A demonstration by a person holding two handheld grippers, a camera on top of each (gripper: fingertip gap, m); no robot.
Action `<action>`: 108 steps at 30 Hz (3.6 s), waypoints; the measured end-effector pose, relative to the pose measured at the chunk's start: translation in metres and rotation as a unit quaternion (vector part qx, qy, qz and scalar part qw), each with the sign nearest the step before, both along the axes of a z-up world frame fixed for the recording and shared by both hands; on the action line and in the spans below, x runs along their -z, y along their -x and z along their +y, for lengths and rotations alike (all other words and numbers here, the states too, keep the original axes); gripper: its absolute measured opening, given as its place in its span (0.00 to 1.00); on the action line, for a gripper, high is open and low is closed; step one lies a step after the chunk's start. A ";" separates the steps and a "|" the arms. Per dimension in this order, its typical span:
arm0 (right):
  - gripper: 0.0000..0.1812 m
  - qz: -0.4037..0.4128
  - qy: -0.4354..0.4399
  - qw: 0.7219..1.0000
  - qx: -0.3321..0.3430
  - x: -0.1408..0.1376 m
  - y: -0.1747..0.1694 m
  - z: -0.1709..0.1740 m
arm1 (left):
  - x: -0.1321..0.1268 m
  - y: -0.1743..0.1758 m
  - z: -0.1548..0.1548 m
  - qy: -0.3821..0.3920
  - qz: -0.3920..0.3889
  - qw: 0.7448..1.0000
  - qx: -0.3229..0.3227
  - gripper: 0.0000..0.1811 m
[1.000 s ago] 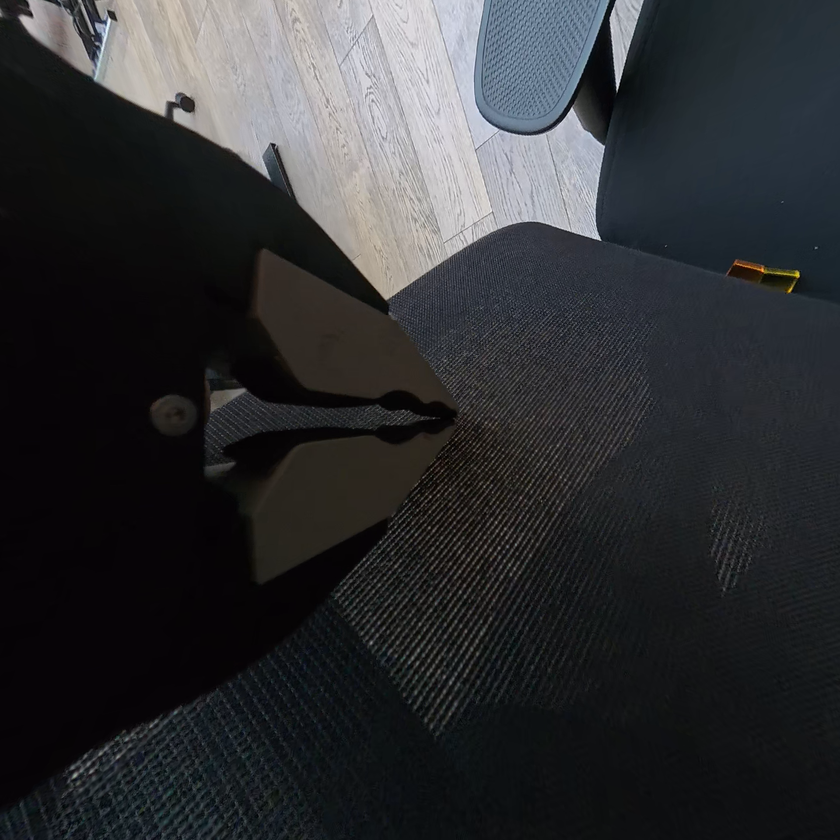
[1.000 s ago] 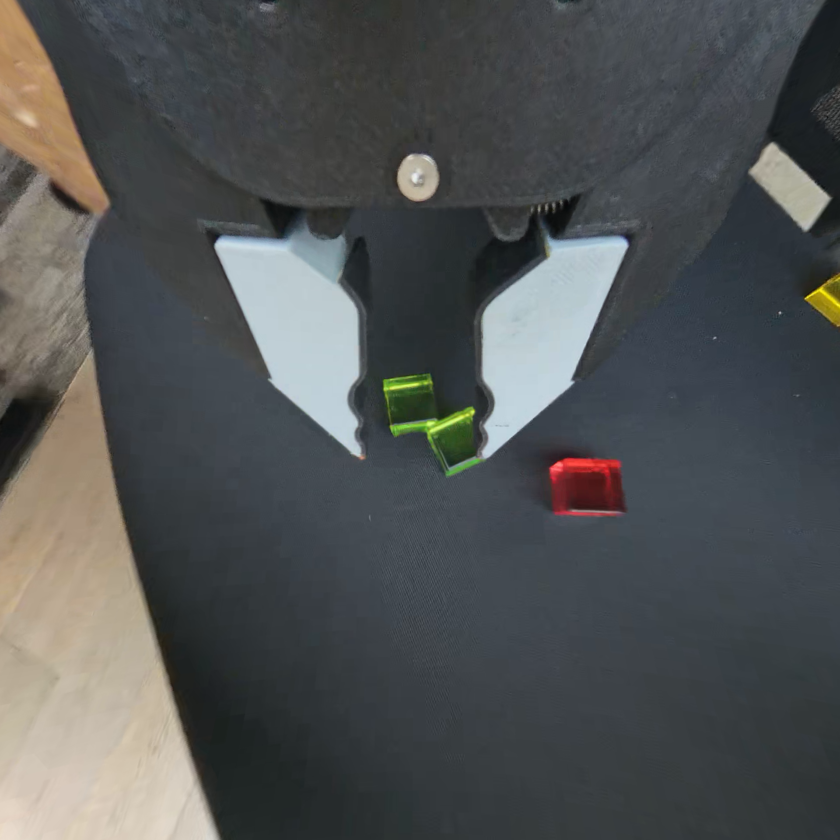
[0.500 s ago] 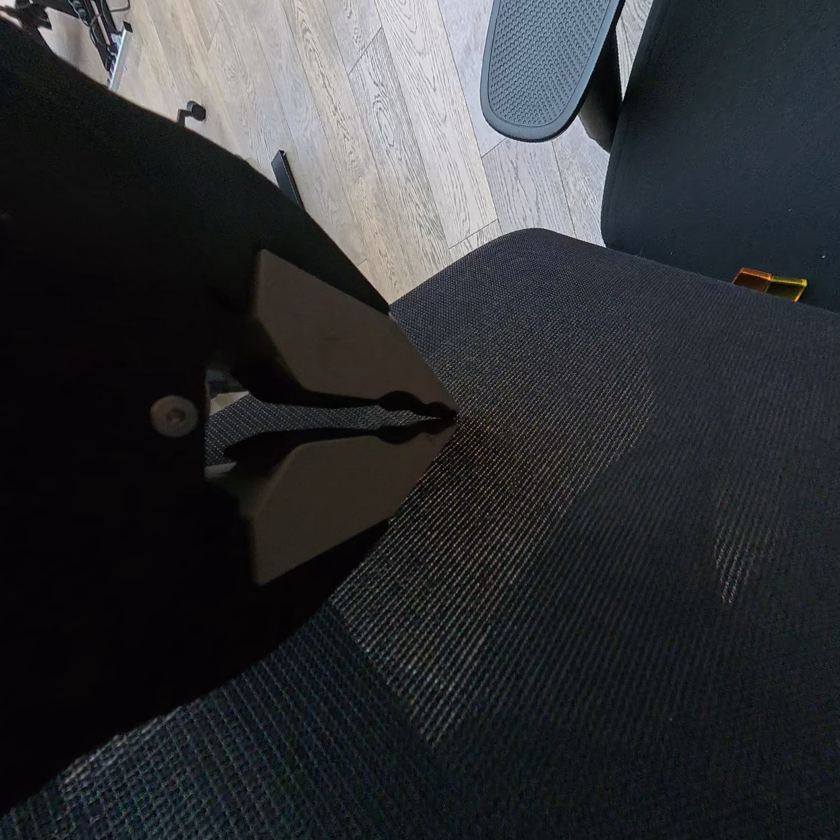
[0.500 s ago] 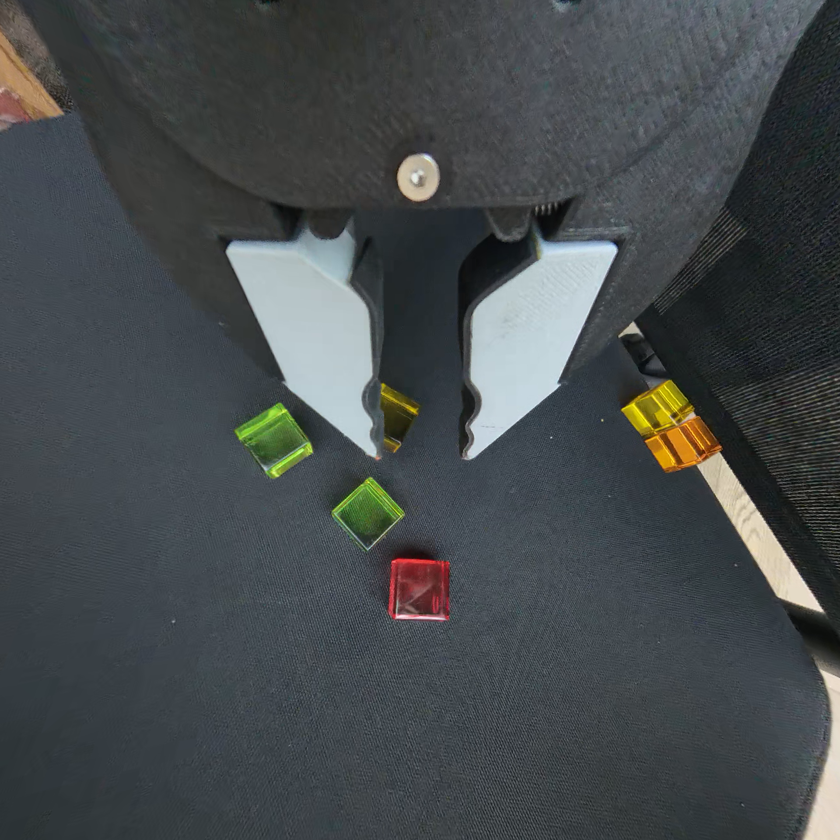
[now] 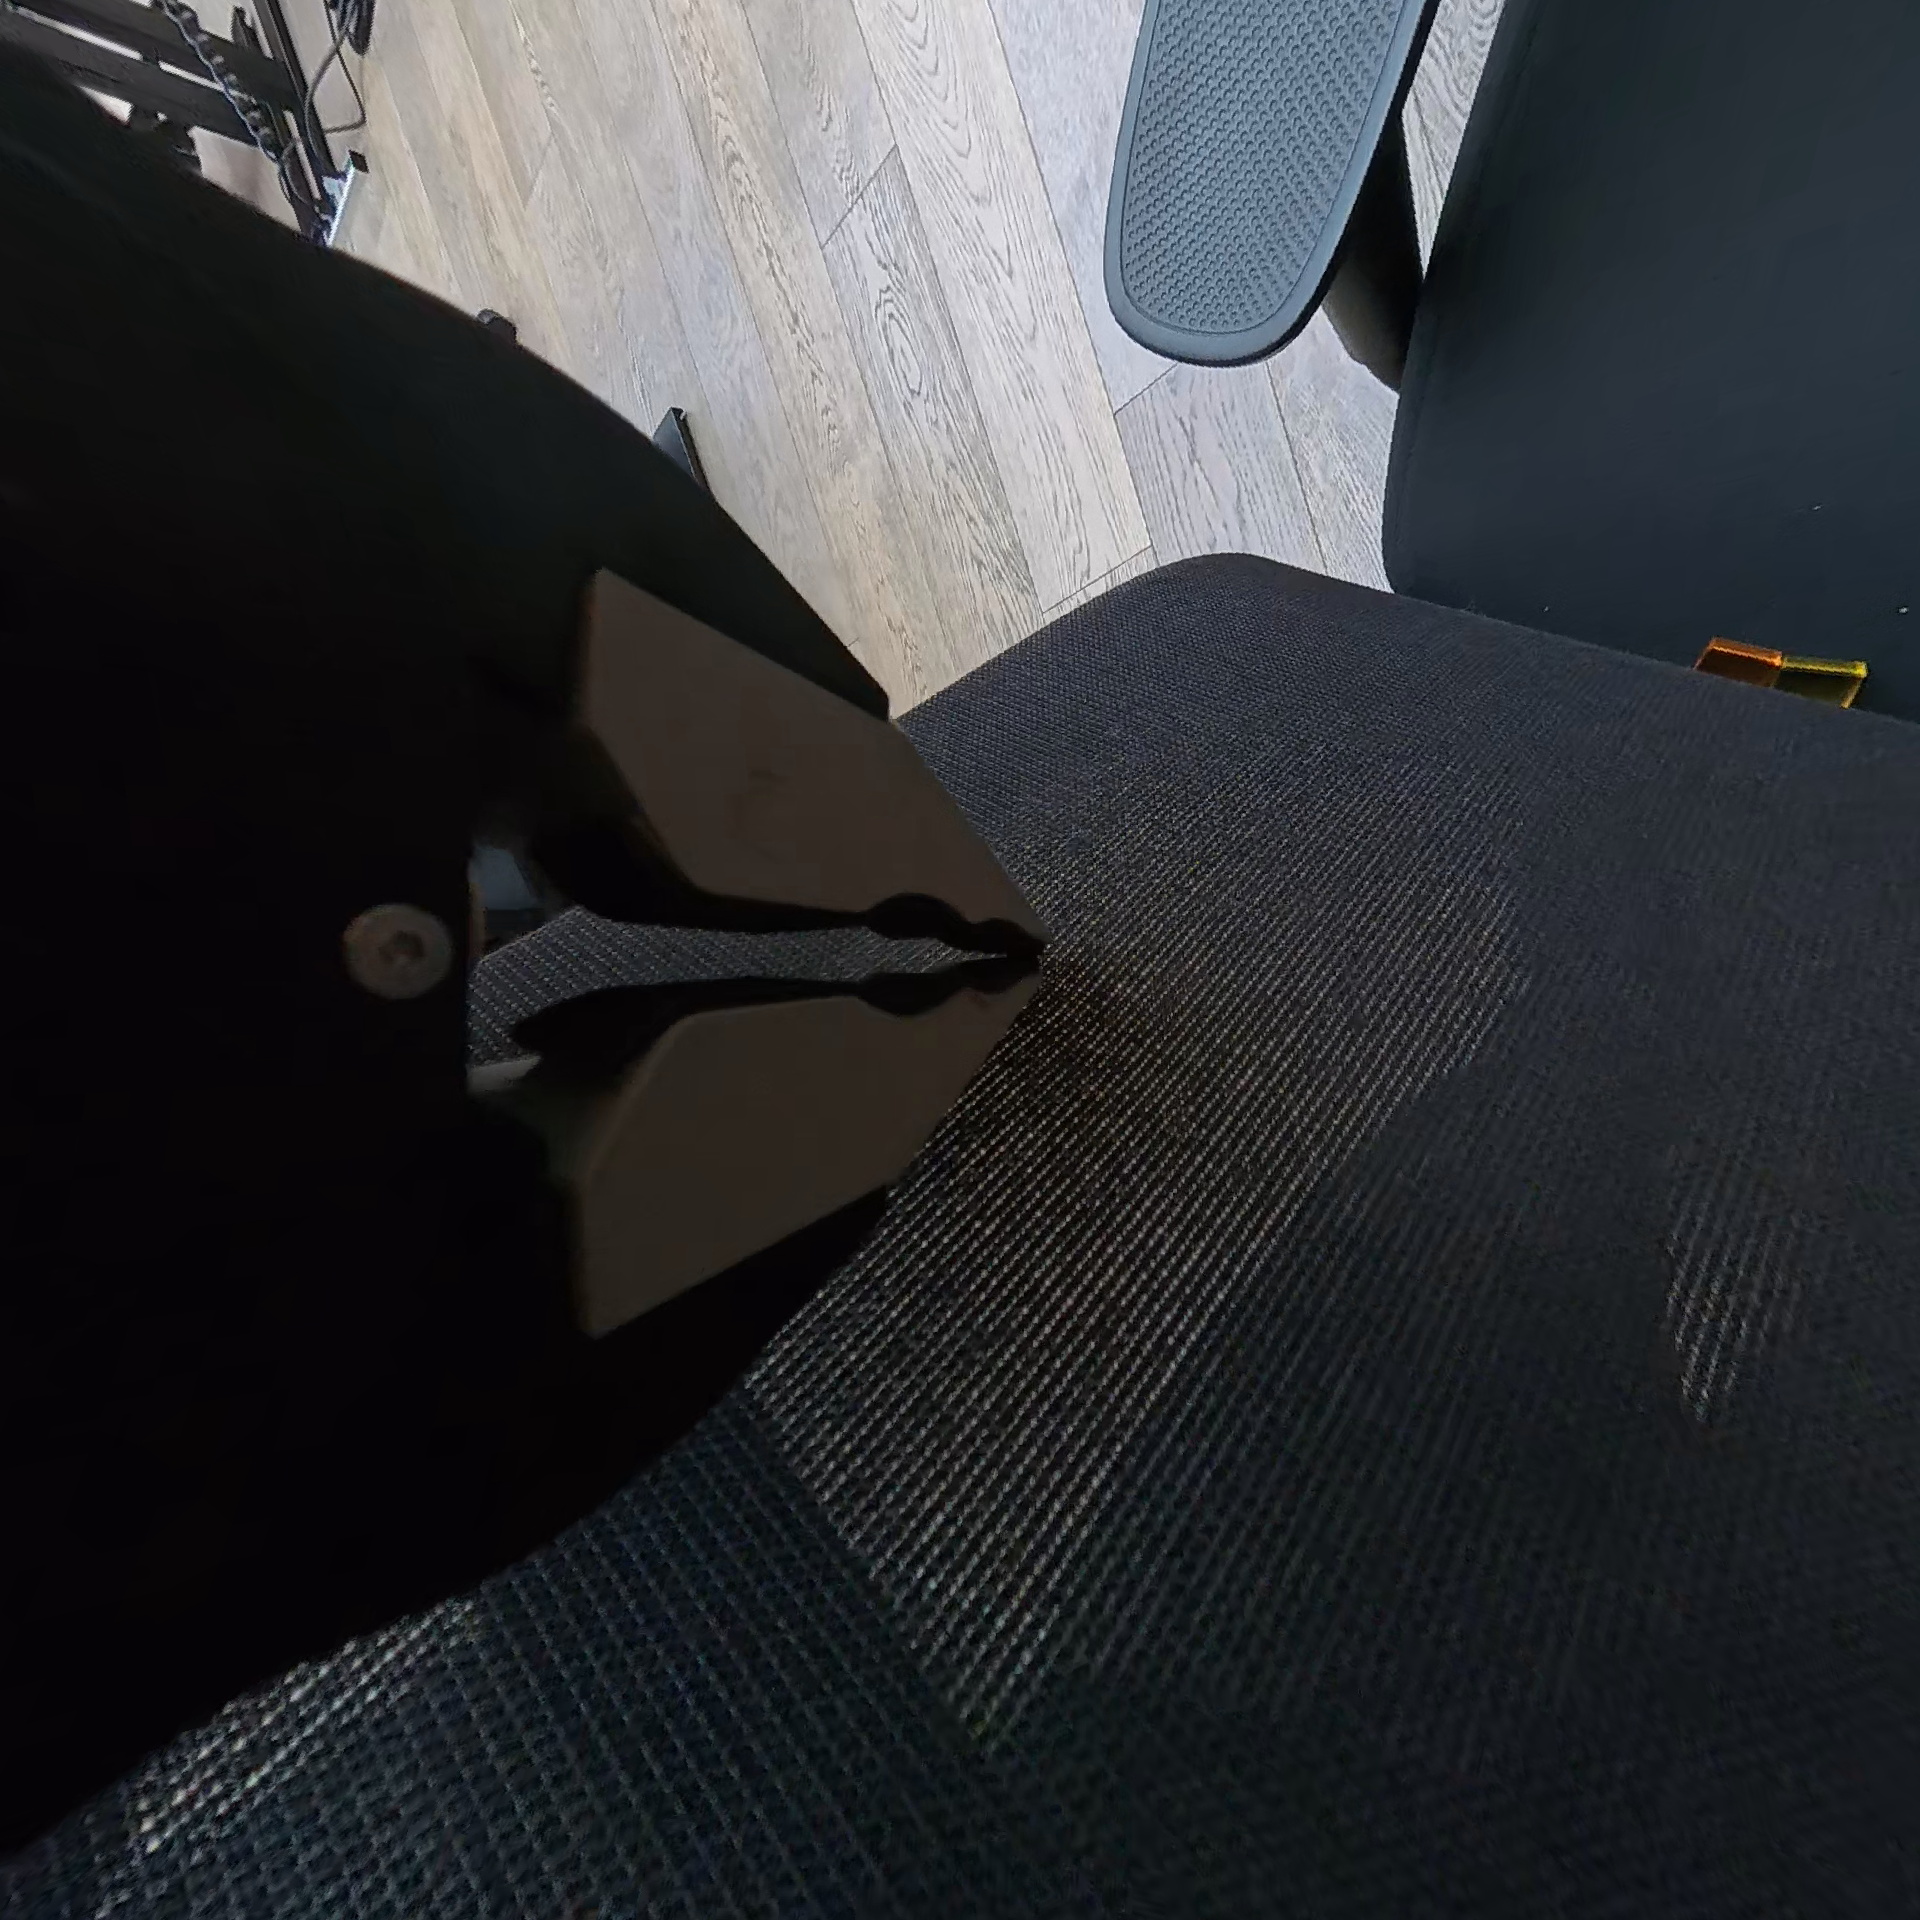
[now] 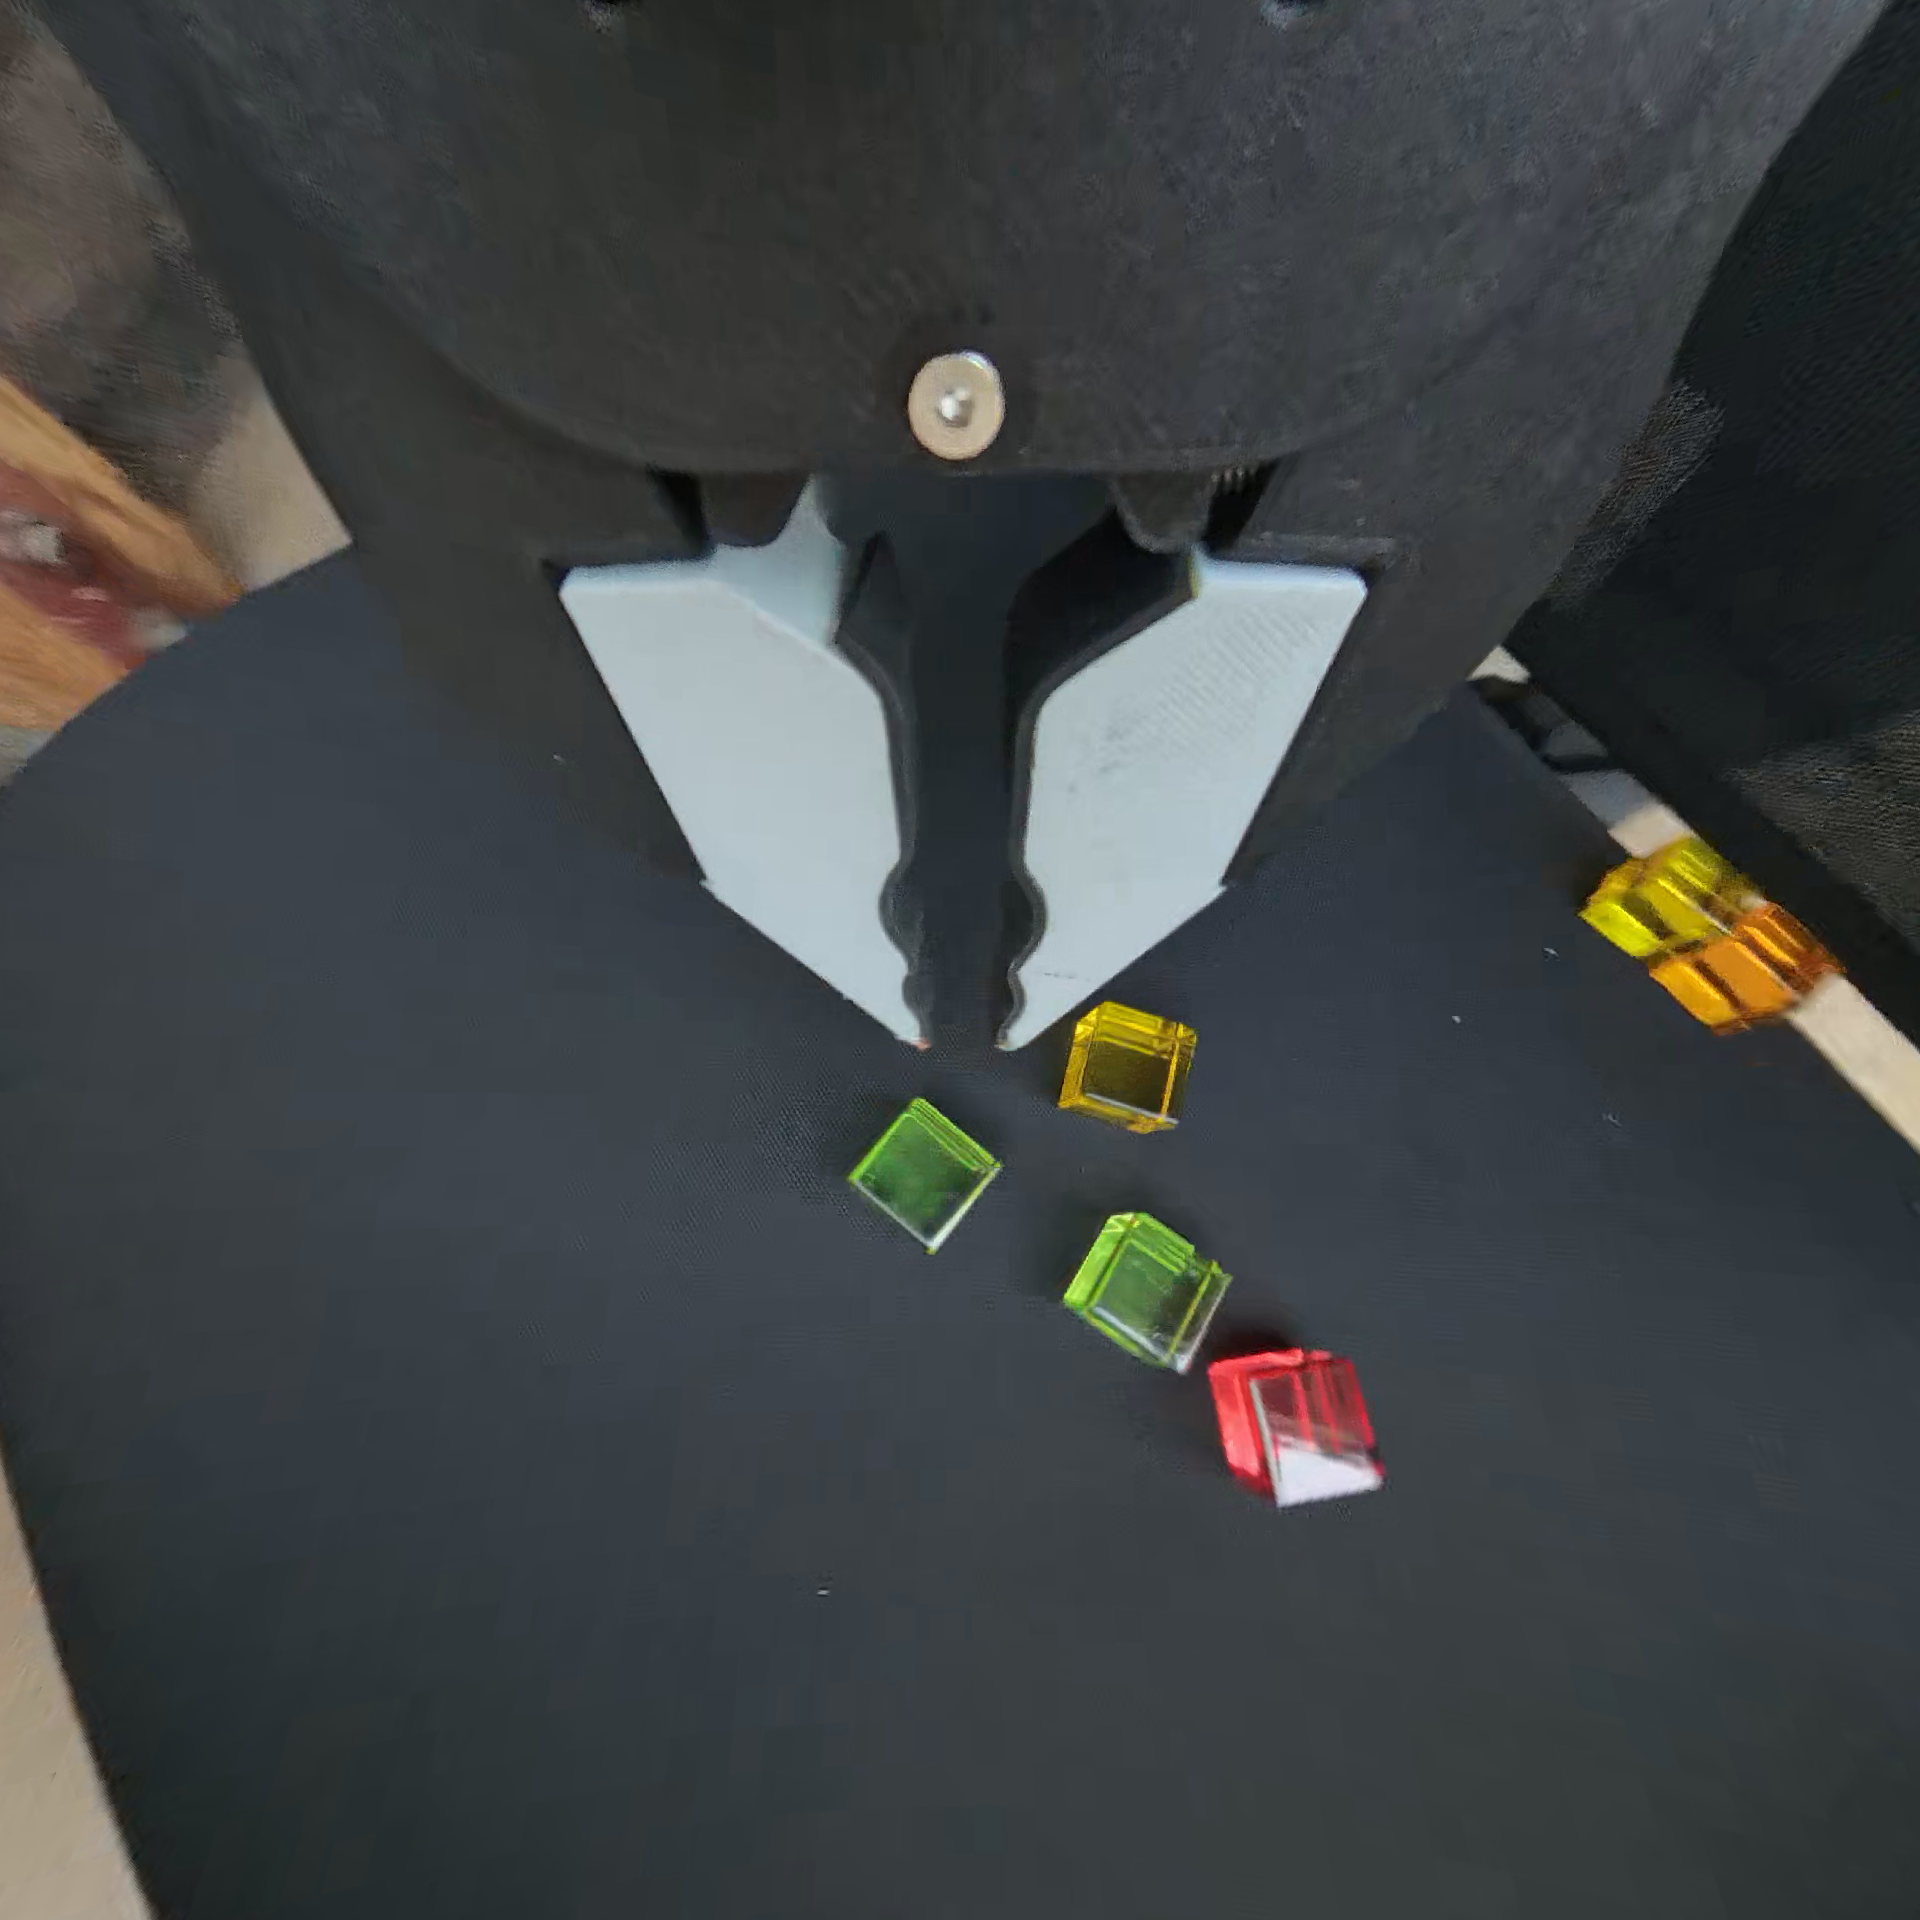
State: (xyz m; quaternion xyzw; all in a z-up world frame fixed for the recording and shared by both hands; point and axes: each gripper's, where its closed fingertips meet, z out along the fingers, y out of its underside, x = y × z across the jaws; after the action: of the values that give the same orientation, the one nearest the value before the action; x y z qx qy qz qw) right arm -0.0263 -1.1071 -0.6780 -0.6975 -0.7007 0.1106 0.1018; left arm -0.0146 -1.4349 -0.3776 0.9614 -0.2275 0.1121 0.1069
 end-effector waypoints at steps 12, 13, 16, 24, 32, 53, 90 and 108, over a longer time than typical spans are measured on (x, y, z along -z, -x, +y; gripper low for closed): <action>0.07 -0.041 -0.001 0.998 0.053 -0.032 -0.028 0.026 | 0.000 0.001 0.002 0.000 0.007 1.000 0.027 0.00; 0.08 -0.049 -0.015 0.997 0.052 -0.037 -0.030 0.026 | 0.001 0.002 0.002 0.002 0.008 1.000 0.026 0.00; 0.11 -0.041 -0.047 0.996 0.056 -0.058 -0.030 0.025 | 0.004 0.006 0.004 0.011 0.021 0.999 0.025 0.00; 0.34 -0.048 -0.116 0.989 0.076 -0.102 -0.030 0.012 | -0.015 0.021 0.068 -0.088 0.091 0.992 0.018 0.00; 0.33 -0.154 -0.086 0.982 0.073 -0.080 -0.083 -0.020 | -0.031 -0.004 0.197 -0.184 0.080 0.980 -0.006 0.02; 0.09 -0.044 0.172 0.951 0.252 -0.231 -0.055 -0.065 | -0.068 -0.033 0.243 -0.264 0.013 0.963 -0.053 0.00; 0.06 0.172 0.096 0.958 0.206 -0.291 0.041 -0.059 | -0.210 -0.028 0.292 -0.627 -0.081 0.770 -0.081 0.05; 0.32 0.125 -0.054 0.989 0.064 -0.186 0.019 -0.042 | -0.112 0.004 0.257 -0.396 -0.074 0.911 -0.085 0.28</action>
State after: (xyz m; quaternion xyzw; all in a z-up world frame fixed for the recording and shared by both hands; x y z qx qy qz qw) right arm -0.0454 -1.1487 -0.4920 -0.7152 -0.6411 0.1517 0.2332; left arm -0.0187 -1.1780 -0.2656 0.9292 -0.1781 0.0927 -0.3101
